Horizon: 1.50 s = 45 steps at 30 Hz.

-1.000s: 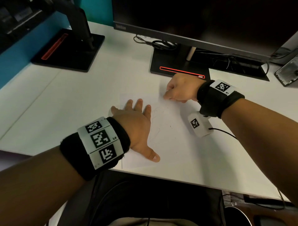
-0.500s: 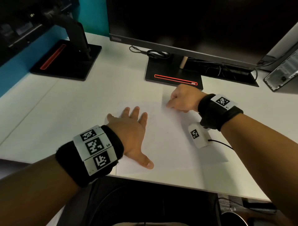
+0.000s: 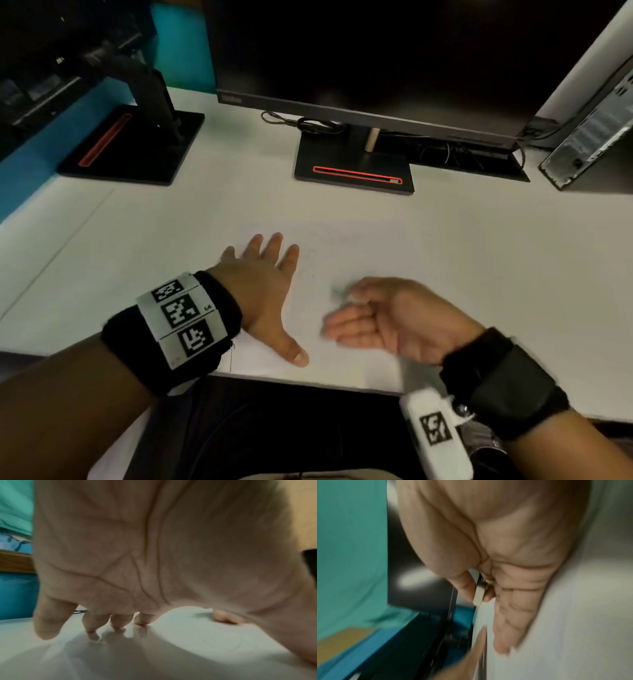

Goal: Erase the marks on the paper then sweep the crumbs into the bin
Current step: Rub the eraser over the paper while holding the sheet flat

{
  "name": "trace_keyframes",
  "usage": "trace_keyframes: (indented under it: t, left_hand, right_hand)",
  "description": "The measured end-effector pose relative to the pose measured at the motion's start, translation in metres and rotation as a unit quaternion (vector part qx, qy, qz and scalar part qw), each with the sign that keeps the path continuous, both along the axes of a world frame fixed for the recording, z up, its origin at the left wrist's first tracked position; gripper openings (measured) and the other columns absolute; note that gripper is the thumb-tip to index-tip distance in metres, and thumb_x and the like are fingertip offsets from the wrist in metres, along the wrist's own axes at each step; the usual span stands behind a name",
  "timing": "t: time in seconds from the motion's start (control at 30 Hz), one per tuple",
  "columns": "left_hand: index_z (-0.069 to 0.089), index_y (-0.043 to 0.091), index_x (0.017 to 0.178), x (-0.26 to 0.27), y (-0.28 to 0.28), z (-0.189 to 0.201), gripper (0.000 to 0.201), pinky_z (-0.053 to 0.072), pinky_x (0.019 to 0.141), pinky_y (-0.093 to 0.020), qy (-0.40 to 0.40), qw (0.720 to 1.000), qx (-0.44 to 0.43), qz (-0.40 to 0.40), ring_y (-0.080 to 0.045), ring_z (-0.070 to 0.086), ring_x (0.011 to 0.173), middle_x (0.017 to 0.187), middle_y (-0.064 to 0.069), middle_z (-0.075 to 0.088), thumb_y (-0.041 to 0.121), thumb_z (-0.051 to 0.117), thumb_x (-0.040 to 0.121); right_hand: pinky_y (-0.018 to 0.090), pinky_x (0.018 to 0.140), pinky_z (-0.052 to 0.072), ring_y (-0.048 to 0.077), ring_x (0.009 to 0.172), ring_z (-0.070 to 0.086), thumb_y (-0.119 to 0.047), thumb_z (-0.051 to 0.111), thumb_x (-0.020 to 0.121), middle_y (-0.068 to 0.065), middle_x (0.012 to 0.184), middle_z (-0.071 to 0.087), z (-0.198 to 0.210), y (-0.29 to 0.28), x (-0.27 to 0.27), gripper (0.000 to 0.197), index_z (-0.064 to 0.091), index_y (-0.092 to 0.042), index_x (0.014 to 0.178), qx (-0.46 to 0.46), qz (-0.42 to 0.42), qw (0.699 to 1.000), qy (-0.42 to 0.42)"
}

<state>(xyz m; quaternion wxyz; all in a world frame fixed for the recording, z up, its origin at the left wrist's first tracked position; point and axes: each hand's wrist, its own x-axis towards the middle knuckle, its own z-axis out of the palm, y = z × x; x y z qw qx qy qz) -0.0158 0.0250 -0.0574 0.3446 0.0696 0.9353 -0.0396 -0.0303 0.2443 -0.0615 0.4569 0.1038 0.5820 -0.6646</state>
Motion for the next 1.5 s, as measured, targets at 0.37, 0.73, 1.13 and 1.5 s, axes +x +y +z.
trace_keyframes:
  t: [0.37, 0.73, 1.13, 1.5]
  left_hand:
    - [-0.035, 0.018, 0.15, -0.003, 0.004, 0.008, 0.164, 0.012, 0.121, -0.054, -0.042, 0.999, -0.004, 0.001, -0.035, -0.031, 0.147, 0.156, -0.009, -0.042, 0.08, 0.08, 0.051]
    - [-0.034, 0.016, 0.151, -0.01, 0.011, 0.008, 0.165, 0.014, 0.122, -0.057, -0.051, 0.999, -0.013, 0.01, -0.037, -0.028, 0.147, 0.158, -0.011, -0.039, 0.077, 0.082, 0.05]
    - [-0.033, 0.019, 0.151, -0.004, 0.01, 0.004, 0.164, 0.01, 0.121, -0.054, -0.033, 0.999, 0.019, -0.016, -0.036, -0.031, 0.147, 0.157, -0.008, -0.04, 0.079, 0.081, 0.05]
    - [-0.032, 0.016, 0.151, 0.005, 0.012, 0.002, 0.164, 0.014, 0.12, -0.056, -0.019, 0.998, 0.035, -0.043, -0.029, -0.033, 0.147, 0.156, -0.002, -0.043, 0.082, 0.078, 0.05]
  right_hand:
    - [0.046, 0.088, 0.061, 0.043, 0.099, 0.074, -0.013, 0.057, 0.098, 0.036, 0.111, 0.07, -0.006, -0.002, 0.051, 0.006, 0.056, -0.008, 0.095, -0.103, -0.056, 0.992, -0.041]
    - [0.043, 0.083, 0.063, 0.041, 0.091, 0.071, -0.009, 0.05, 0.102, 0.033, 0.11, 0.066, 0.002, 0.016, 0.031, 0.008, 0.054, -0.011, 0.096, -0.159, -0.288, 0.944, 0.034]
    - [0.042, 0.087, 0.06, 0.036, 0.087, 0.071, -0.013, 0.045, 0.106, 0.025, 0.097, 0.069, 0.001, 0.003, -0.003, 0.011, 0.053, -0.007, 0.107, -0.14, -0.338, 0.93, 0.037]
    - [0.04, 0.089, 0.062, 0.036, 0.107, 0.072, -0.019, 0.044, 0.108, 0.026, 0.117, 0.066, -0.019, 0.036, -0.04, 0.022, 0.054, -0.01, 0.091, -0.123, -0.436, 0.889, 0.07]
